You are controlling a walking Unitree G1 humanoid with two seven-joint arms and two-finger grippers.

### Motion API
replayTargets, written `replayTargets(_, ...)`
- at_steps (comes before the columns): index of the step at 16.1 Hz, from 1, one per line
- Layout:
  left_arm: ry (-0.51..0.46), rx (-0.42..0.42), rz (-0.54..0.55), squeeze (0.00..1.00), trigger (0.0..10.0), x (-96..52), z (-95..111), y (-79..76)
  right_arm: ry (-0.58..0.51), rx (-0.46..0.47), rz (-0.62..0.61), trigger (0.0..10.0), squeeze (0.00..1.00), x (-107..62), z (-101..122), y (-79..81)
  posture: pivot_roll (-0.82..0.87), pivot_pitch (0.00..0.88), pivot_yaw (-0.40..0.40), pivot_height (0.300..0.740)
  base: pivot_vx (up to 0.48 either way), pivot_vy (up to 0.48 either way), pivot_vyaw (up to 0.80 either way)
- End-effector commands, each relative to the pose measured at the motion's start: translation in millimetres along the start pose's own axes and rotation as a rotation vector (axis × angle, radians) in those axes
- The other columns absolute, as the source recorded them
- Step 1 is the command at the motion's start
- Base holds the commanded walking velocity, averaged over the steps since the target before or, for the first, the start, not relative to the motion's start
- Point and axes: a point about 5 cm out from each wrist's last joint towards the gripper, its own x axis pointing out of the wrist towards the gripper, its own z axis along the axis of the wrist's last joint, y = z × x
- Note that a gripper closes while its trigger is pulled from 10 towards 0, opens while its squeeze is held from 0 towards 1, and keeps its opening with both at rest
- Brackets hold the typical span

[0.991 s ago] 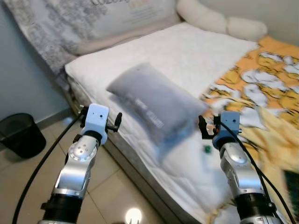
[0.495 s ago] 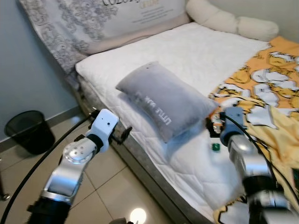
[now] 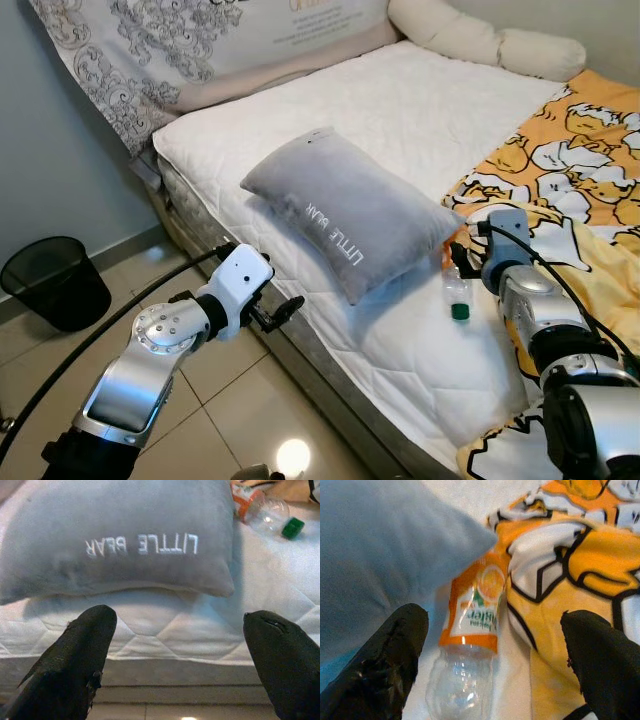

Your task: Clean up the room

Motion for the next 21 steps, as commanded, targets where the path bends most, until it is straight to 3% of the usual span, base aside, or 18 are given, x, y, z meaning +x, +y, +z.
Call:
replayTargets(1, 0.012, 0.013, -0.029, 0.0, 10.0, -0.9, -0.4, -7.7, -0.002, 0.003, -0.015, 10.0, 1.0, 0.4, 0.5, -3.8, -0.07, 0.0, 0.024, 0.74, 0.0, 0.0, 0.0)
replayTargets(4, 0.038, 0.027, -0.048, 0.0, 10.0, -0.2, -3.1, -10.9, 0.028, 0.017, -0.046, 10.0, 1.0, -0.1, -8.3, -7.9, -0.06, 0.0, 0.021, 0.74, 0.0, 0.0, 0.0)
replayTargets(7, 0.042, 0.035, -0.064, 0.0, 10.0, -4.2, 2.5, -9.3, 0.091, 0.027, -0.019, 10.0, 1.0, -0.1, -19.5, -2.4, -0.01, 0.0, 0.013, 0.74, 0.0, 0.0, 0.0)
replayTargets(8, 0.049, 0.042, -0.075, 0.0, 10.0, -6.3, 2.4, -10.1, 0.103, 0.027, -0.005, 10.0, 0.72, -0.1, -21.6, -0.5, 0.0, 0.0, 0.011, 0.74, 0.0, 0.0, 0.0)
replayTargets(9, 0.057, 0.056, -0.101, 0.0, 10.0, -13.9, 3.8, -12.9, 0.113, 0.03, 0.017, 10.0, 0.0, 0.1, -23.4, 2.4, 0.04, 0.0, 0.009, 0.74, 0.0, 0.0, 0.0)
replayTargets(12, 0.063, 0.068, -0.117, 0.0, 10.0, -26.4, 8.2, -12.6, 0.114, 0.016, -0.004, 10.0, 0.0, 0.4, -21.8, 1.0, 0.08, 0.0, 0.015, 0.74, 0.0, 0.0, 0.0)
replayTargets(15, 0.082, 0.061, -0.133, 0.0, 10.0, -43.1, 12.1, -11.8, 0.122, 0.019, -0.006, 10.0, 0.0, 0.7, -22.9, 3.9, 0.11, 0.061, 0.036, 0.74, 0.0, 0.0, 0.0)
replayTargets(21, 0.134, 0.057, -0.158, 0.0, 10.0, -59.4, 11.4, -14.0, 0.225, -0.044, -0.037, 10.0, 0.0, -1.9, -44.2, 13.1, 0.15, 0.105, 0.06, 0.74, 0.0, 0.0, 0.0)
